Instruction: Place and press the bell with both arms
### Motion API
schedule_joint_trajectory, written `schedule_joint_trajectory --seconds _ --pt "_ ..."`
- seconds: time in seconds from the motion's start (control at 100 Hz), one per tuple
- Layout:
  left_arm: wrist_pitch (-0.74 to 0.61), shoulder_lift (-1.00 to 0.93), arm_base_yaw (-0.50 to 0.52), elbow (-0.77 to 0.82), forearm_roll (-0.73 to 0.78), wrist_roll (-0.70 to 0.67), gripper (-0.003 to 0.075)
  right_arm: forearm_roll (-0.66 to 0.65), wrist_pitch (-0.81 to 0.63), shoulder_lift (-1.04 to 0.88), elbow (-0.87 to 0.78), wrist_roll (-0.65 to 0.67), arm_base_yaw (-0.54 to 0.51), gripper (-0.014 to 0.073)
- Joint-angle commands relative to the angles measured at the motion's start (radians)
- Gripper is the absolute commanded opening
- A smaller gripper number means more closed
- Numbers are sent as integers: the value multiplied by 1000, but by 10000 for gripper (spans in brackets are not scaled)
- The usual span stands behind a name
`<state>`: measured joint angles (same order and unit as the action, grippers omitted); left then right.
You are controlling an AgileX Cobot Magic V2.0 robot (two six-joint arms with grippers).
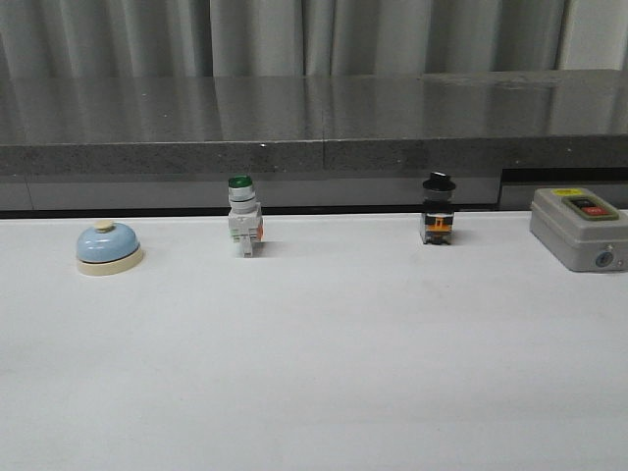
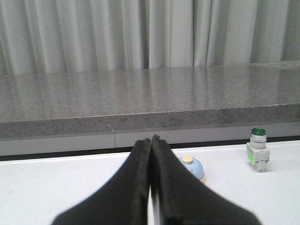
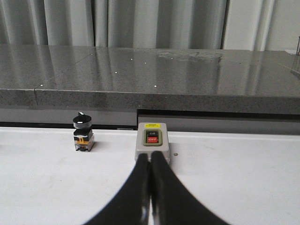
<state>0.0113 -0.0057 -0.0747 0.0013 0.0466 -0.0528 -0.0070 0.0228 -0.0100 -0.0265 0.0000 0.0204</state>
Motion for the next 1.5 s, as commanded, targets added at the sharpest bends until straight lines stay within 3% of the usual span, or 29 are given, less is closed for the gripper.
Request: schedule_joint_trajectory --seconds 0.0,0.65,0.88,1.19,1.49 --pt "-79 -27 0 42 -8 -12 -20 -9 -84 -18 15 -7 -6 -60" --pt "-61 -25 0 -13 -59 -12 -20 -9 -84 -18 15 -7 -6 -60" --pt "92 75 0 -171 -142 -12 -20 -9 -84 -18 15 -7 -6 -60" --pt "165 353 0 -423 -242 -12 -20 -9 -84 -18 15 -7 -6 -60" --pt "424 660 0 -704 -227 -6 -20 -9 -84 -18 15 -7 -6 -60"
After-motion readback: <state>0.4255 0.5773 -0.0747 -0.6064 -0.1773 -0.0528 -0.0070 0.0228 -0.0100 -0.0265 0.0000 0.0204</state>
